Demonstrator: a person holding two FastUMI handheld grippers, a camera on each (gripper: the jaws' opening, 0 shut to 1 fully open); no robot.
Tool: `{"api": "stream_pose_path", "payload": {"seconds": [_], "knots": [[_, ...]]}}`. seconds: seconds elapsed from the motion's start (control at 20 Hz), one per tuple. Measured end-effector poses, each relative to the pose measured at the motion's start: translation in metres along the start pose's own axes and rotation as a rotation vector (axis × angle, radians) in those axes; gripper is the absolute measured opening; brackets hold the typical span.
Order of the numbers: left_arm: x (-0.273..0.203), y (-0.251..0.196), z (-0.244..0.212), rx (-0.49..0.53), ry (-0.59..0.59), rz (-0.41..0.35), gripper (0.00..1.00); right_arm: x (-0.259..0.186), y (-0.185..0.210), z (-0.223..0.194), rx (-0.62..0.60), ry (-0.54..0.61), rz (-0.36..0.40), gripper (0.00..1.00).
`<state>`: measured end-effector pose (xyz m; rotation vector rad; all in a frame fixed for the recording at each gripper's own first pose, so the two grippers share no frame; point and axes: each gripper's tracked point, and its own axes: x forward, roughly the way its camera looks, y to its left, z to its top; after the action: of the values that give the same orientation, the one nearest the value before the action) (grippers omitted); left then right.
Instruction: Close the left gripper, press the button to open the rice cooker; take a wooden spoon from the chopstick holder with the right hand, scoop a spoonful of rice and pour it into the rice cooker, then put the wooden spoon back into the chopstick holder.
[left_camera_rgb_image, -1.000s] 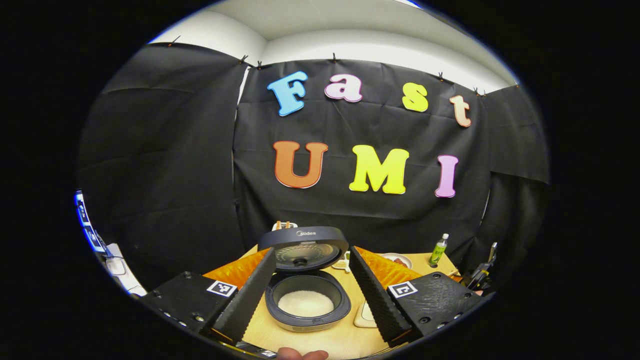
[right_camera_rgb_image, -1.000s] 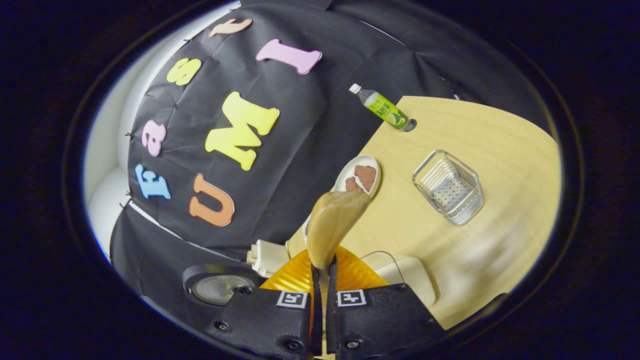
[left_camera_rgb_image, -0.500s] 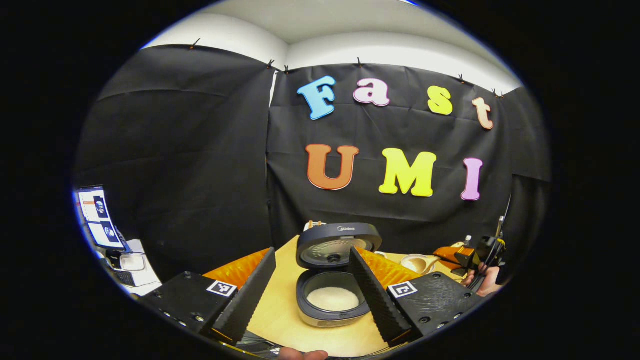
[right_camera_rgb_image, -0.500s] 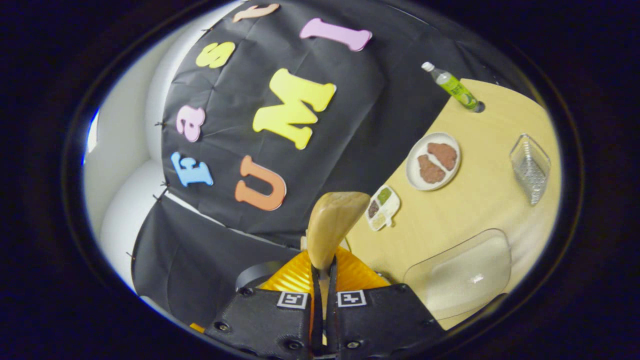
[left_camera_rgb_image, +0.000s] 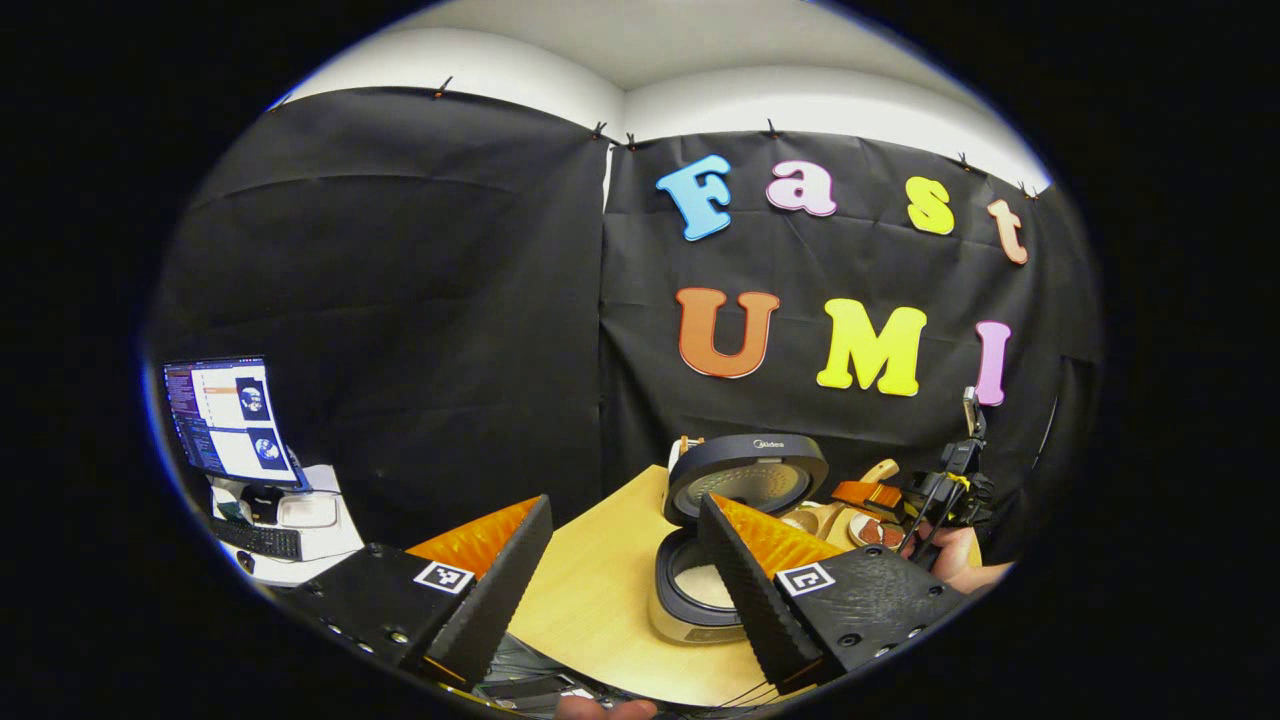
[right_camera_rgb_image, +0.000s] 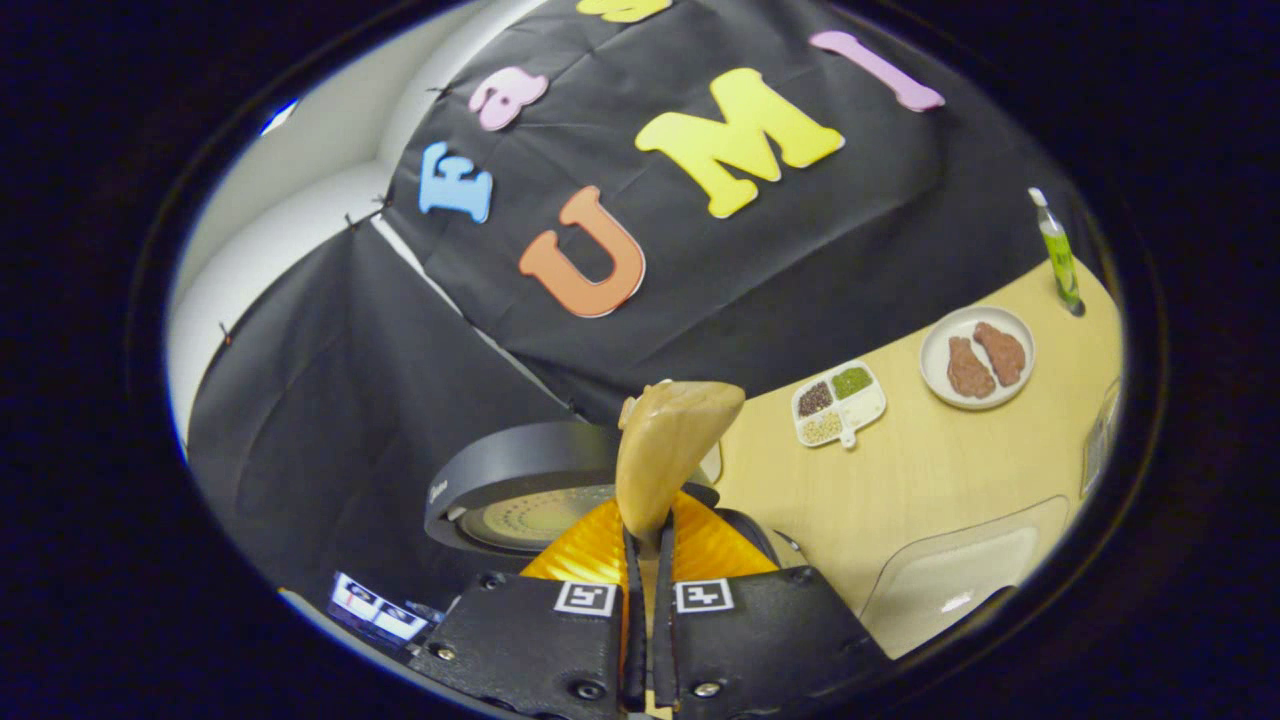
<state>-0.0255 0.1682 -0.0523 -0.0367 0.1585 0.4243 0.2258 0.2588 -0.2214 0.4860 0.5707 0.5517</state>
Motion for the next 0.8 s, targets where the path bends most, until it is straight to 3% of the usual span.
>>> {"api": "stream_pose_path", "payload": {"seconds": [0.25,0.8], "knots": [[-0.007,0.026,-0.004,-0.027,0.005,0.047,0.95,0.012,0.013,-0.021,-0.191,0.009,-0.032,0.08],[-0.006,0.040,0.001,-0.052,-0.010,0.033,0.95,0.005,0.045,-0.026,-0.616,-0.069,-0.082,0.08]]}}
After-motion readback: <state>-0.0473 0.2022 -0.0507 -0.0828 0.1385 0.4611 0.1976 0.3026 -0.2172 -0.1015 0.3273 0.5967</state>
